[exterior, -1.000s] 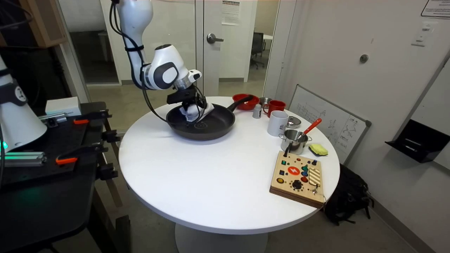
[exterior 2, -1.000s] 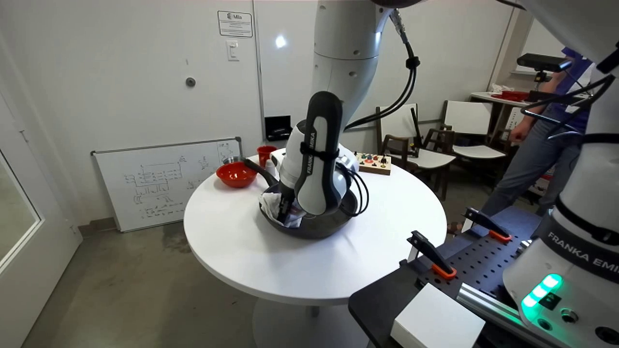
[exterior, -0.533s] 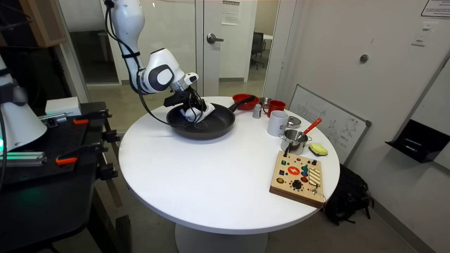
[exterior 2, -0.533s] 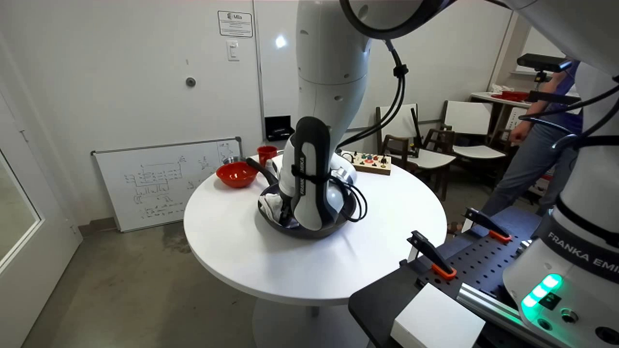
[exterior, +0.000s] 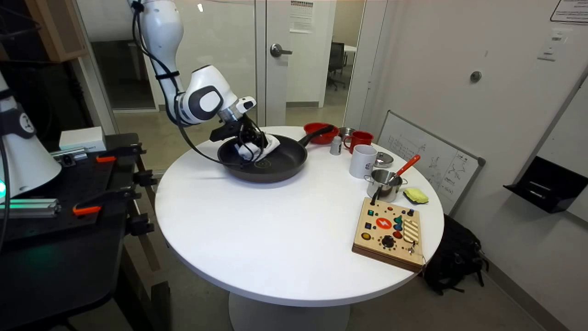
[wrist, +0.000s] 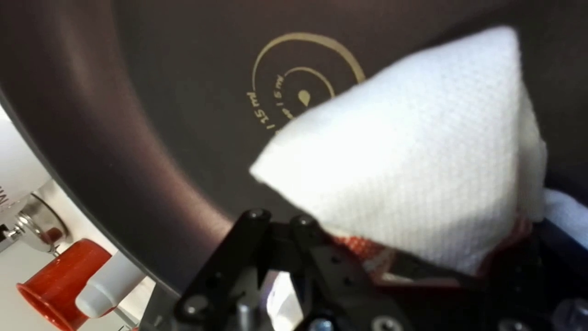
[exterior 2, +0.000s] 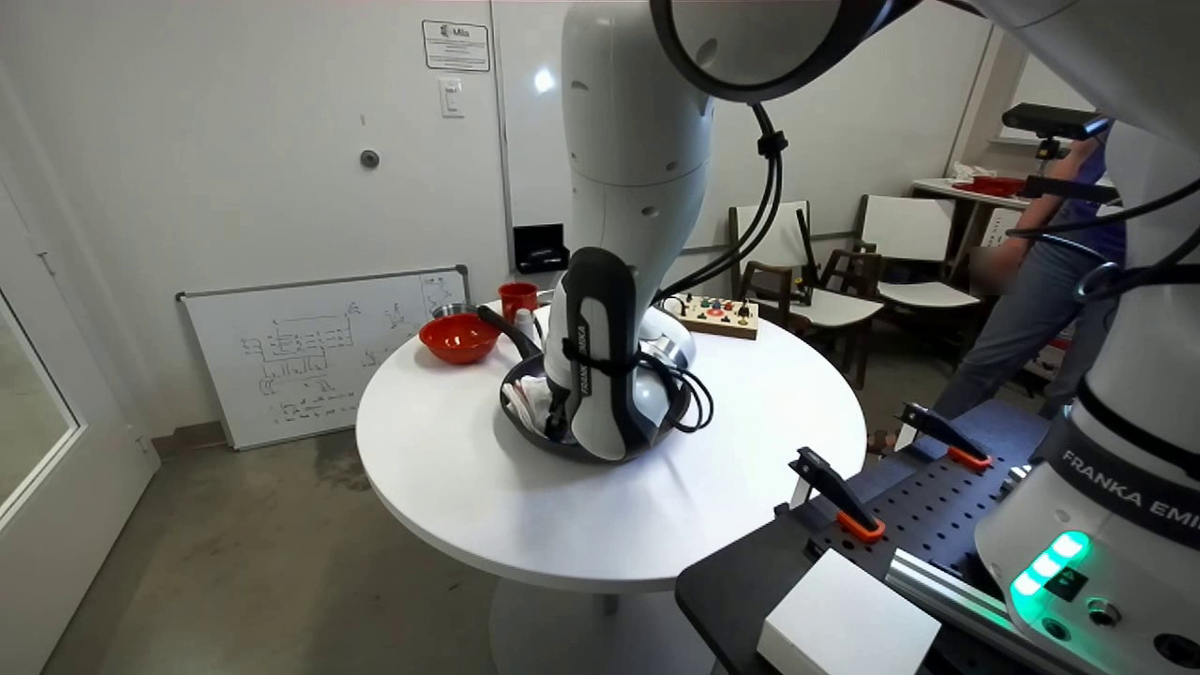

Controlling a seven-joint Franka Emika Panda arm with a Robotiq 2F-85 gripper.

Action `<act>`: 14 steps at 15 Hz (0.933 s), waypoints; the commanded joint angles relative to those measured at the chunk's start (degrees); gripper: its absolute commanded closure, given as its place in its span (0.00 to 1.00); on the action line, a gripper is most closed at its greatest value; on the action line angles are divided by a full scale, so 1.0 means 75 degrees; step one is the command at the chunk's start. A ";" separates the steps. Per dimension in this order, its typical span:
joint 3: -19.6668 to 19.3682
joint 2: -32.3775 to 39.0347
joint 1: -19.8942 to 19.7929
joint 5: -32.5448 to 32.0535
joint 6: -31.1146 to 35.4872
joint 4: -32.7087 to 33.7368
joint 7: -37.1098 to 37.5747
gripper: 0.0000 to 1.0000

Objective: Wipe the pan with the dish cloth

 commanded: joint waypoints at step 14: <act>0.0452 -0.0772 -0.0342 -0.0751 -0.1943 -0.0383 0.0863 1.00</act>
